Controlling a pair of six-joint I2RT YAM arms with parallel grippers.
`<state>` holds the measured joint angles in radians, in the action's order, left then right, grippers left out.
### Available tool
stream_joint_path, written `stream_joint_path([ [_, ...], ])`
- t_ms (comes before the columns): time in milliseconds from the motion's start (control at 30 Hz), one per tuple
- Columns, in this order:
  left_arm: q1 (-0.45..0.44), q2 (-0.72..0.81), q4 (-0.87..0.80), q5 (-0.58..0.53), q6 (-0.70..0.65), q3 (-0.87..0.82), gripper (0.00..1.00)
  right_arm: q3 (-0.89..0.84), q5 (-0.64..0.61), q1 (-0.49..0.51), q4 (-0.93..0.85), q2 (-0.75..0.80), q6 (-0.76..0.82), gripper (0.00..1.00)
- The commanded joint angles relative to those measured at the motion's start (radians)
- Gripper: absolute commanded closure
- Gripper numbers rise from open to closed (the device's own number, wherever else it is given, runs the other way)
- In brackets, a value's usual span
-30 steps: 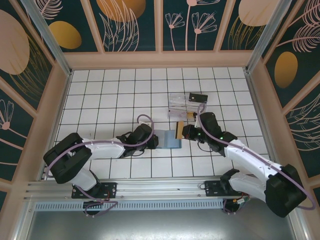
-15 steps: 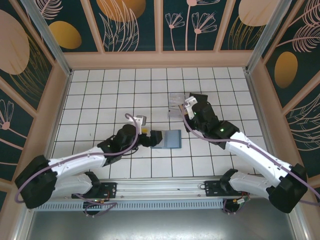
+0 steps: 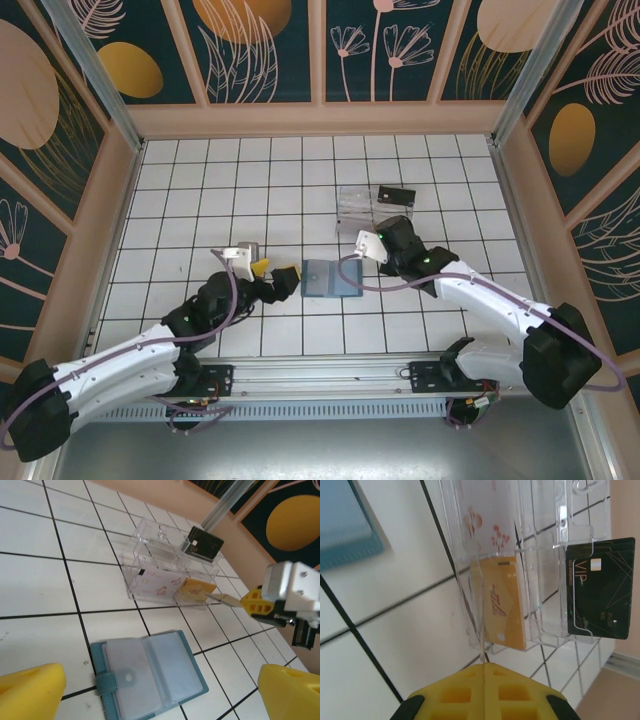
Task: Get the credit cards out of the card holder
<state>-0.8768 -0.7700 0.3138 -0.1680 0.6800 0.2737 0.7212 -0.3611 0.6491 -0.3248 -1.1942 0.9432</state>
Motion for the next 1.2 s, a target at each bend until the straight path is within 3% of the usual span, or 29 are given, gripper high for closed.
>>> stream_joint_path([
  [0, 0.004, 0.018, 0.033, -0.033, -0.011, -0.014, 0.01, -0.001, 0.041, -0.052, 0.066, -0.031, 0.17, 1.0],
  [233, 0.004, -0.006, 0.02, -0.04, -0.017, -0.004, 0.01, 0.005, 0.081, -0.096, 0.155, -0.115, 0.245, 1.0],
  [433, 0.004, -0.008, 0.017, -0.04, -0.019, -0.004, 0.01, 0.05, 0.108, -0.097, 0.191, -0.189, 0.235, 1.0],
  [733, 0.004, -0.028, 0.016, -0.033, -0.022, 0.001, 0.01, 0.067, 0.134, -0.177, 0.231, -0.238, 0.241, 1.0],
  [1100, 0.004, -0.041, 0.017, -0.034, -0.02, 0.002, 0.01, 0.061, 0.126, -0.179, 0.313, -0.308, 0.229, 1.0],
  [1167, 0.004, -0.041, 0.016, -0.034, -0.021, 0.002, 0.01, 0.067, 0.106, -0.178, 0.337, -0.315, 0.212, 0.83],
])
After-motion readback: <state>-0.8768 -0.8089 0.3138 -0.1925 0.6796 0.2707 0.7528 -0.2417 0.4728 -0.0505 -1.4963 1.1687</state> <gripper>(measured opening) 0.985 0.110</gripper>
